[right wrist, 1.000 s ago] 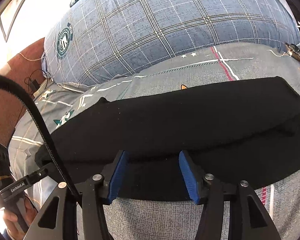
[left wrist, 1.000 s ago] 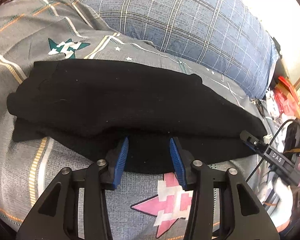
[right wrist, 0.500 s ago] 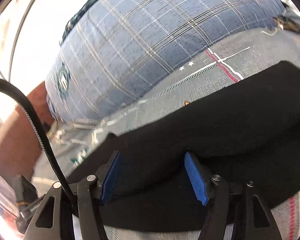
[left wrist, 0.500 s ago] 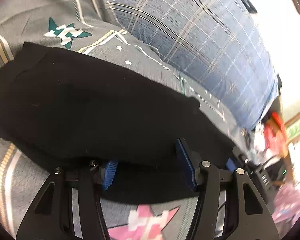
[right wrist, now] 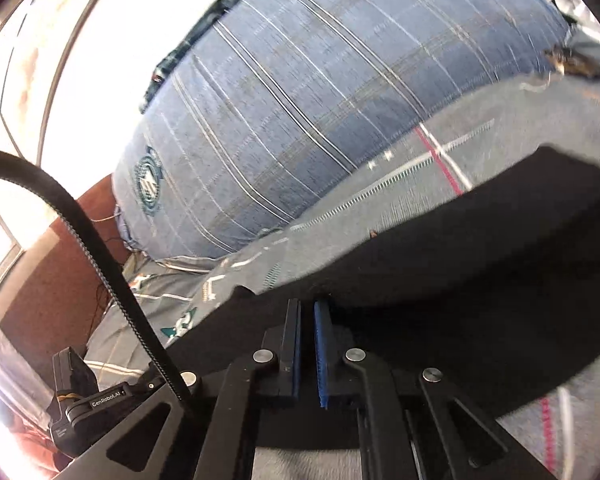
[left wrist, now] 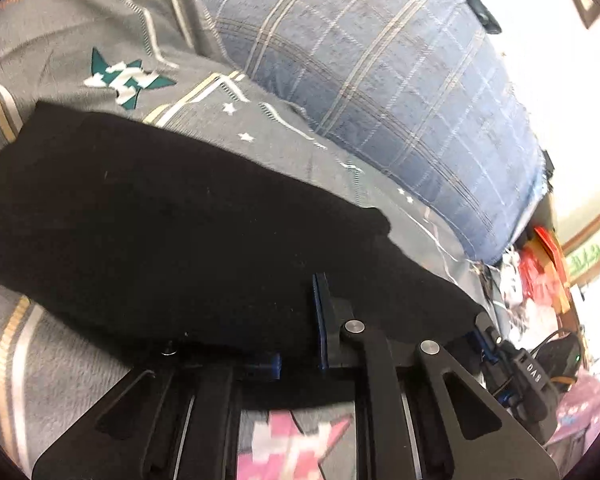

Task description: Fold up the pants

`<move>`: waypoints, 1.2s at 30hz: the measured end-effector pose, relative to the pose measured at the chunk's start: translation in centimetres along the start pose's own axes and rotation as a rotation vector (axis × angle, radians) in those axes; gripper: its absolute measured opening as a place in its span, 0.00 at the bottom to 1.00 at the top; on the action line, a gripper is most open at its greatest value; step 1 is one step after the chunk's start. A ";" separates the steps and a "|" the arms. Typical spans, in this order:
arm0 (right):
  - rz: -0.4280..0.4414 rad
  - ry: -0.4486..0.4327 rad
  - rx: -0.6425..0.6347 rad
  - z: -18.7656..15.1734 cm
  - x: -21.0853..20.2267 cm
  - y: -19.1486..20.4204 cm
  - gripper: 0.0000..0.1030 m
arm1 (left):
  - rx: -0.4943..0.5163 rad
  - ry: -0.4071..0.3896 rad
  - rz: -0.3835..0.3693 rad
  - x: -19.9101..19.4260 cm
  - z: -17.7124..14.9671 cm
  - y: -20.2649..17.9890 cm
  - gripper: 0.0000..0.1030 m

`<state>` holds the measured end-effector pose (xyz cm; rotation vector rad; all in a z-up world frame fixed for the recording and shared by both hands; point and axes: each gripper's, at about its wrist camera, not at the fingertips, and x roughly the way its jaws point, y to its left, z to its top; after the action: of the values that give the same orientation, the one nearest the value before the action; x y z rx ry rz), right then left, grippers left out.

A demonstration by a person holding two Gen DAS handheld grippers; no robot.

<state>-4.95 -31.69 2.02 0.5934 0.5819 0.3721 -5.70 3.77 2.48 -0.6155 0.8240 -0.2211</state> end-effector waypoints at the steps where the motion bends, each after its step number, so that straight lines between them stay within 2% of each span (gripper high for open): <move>1: 0.000 -0.008 -0.009 0.0 -0.7 0.3 0.05 | 0.015 -0.005 0.002 -0.4 -0.2 -0.3 0.10; 4: -0.005 -0.031 -0.027 -0.3 -2.9 0.7 0.03 | 0.103 -0.014 0.021 -1.6 -1.2 -1.4 0.10; 6: -0.030 -0.002 -0.021 -0.9 -3.3 0.2 0.03 | 0.122 0.005 0.047 -1.1 -1.8 -1.3 0.10; 9: -0.073 0.085 -0.005 -2.1 -2.2 -0.6 0.03 | 0.091 0.065 0.078 0.7 -2.6 0.1 0.10; 10: -0.076 0.102 0.001 -2.3 -2.0 -0.7 0.03 | 0.089 0.056 0.067 0.7 -2.8 0.5 0.11; 14: -0.123 0.126 -0.013 -2.6 -1.9 -0.6 0.07 | 0.092 0.060 0.073 0.1 -2.8 0.3 0.12; 16: -0.165 0.133 -0.007 -2.3 -2.3 -1.0 0.13 | 0.095 0.065 0.078 -0.3 -3.0 0.4 0.14; 20: -0.211 0.099 0.045 -1.6 -3.9 -3.0 0.39 | 0.152 0.043 0.129 -2.1 -3.6 -0.3 0.21; 26: -0.277 0.032 0.136 0.0 -7.1 -6.9 0.40 | 0.235 -0.018 0.168 -3.9 -3.9 -1.4 0.22; 36: -0.265 0.021 0.222 3.2 -5.5 -11.1 0.45 | 0.185 0.006 0.180 -2.6 -2.8 -0.3 0.22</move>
<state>-5.47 -44.17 -0.43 0.7154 0.7176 0.0638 -9.45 3.40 2.83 -0.3652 0.8486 -0.1332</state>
